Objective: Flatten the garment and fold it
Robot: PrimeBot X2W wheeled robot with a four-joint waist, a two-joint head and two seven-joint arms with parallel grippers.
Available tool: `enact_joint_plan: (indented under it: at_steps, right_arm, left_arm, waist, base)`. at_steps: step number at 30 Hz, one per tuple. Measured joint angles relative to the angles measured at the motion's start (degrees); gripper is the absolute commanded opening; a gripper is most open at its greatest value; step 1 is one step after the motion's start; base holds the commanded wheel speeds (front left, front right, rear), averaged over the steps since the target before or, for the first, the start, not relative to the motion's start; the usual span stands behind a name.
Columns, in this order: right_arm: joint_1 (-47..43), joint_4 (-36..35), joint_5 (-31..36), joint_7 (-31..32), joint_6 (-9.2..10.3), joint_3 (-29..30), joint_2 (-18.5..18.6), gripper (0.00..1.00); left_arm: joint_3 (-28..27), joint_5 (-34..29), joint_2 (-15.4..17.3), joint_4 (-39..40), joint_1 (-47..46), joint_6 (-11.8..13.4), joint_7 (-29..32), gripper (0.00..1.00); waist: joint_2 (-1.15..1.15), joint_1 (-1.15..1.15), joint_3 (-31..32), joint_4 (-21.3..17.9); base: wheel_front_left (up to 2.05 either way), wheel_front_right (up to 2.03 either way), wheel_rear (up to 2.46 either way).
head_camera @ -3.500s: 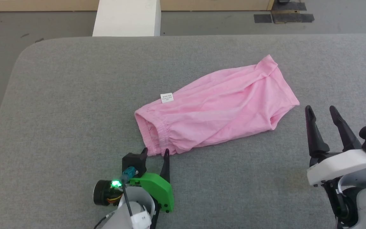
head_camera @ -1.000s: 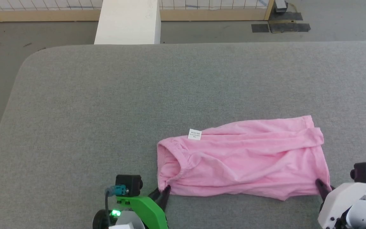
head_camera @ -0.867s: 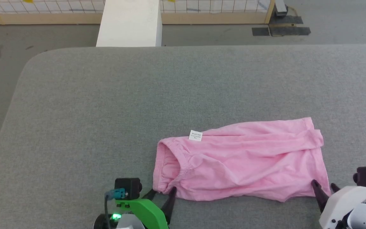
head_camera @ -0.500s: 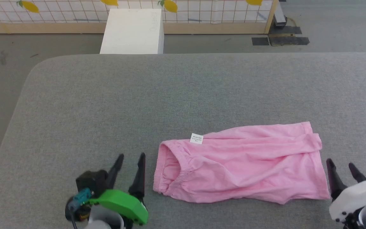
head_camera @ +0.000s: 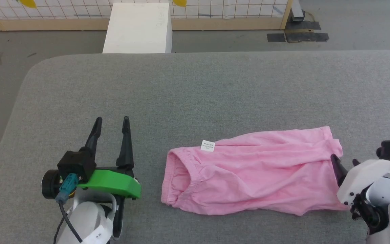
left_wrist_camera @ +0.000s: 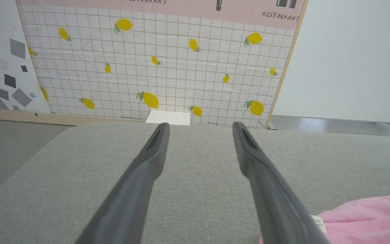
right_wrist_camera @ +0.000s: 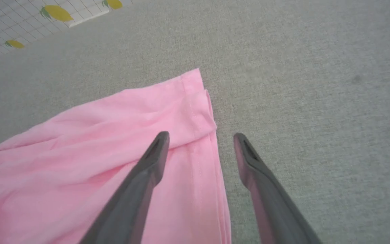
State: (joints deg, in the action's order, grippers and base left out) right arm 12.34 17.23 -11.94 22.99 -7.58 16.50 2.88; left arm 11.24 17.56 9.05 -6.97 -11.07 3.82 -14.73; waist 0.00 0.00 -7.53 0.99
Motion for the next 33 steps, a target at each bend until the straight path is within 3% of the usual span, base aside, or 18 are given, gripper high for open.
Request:
enact_joint_plan:
  at_steps: [12,13,16,24,33]
  right_arm:
    - [8.31,15.27,2.49,10.38,0.01,3.85,0.48,1.00]
    - [8.91,15.81,2.40,11.72,0.01,3.72,0.83,0.55]
    - [9.68,16.08,0.79,13.55,0.02,2.71,1.53,0.00]
    - [7.73,11.51,1.87,10.18,0.01,3.59,0.51,0.00]
    - [3.00,1.81,9.53,8.14,0.01,8.13,4.74,0.00]
  left_arm:
    - [-5.35,-5.33,-4.72,-1.91,1.51,-5.12,0.00,1.00]
    - [-5.55,-5.54,-4.94,-2.12,1.51,-5.39,0.00,1.00]
    - [-6.35,-5.91,-5.32,-2.48,1.51,-6.03,0.00,1.00]
    - [-7.61,-6.08,-5.75,-3.52,1.55,-6.86,0.00,1.00]
    - [-8.14,-6.05,-5.89,-3.76,3.10,-6.88,0.00,1.00]
  waist:
    - [0.00,0.00,0.33,1.87]
    - [0.00,0.00,0.26,2.09]
    - [0.00,0.00,0.02,2.51]
    - [0.00,0.00,0.72,2.62]
    - [0.00,0.00,2.68,2.37]
  base:
    - [0.00,0.00,0.00]
    - [0.00,0.00,0.00]
    - [0.00,0.00,0.00]
    - [0.00,0.00,0.00]
    - [0.00,0.00,0.00]
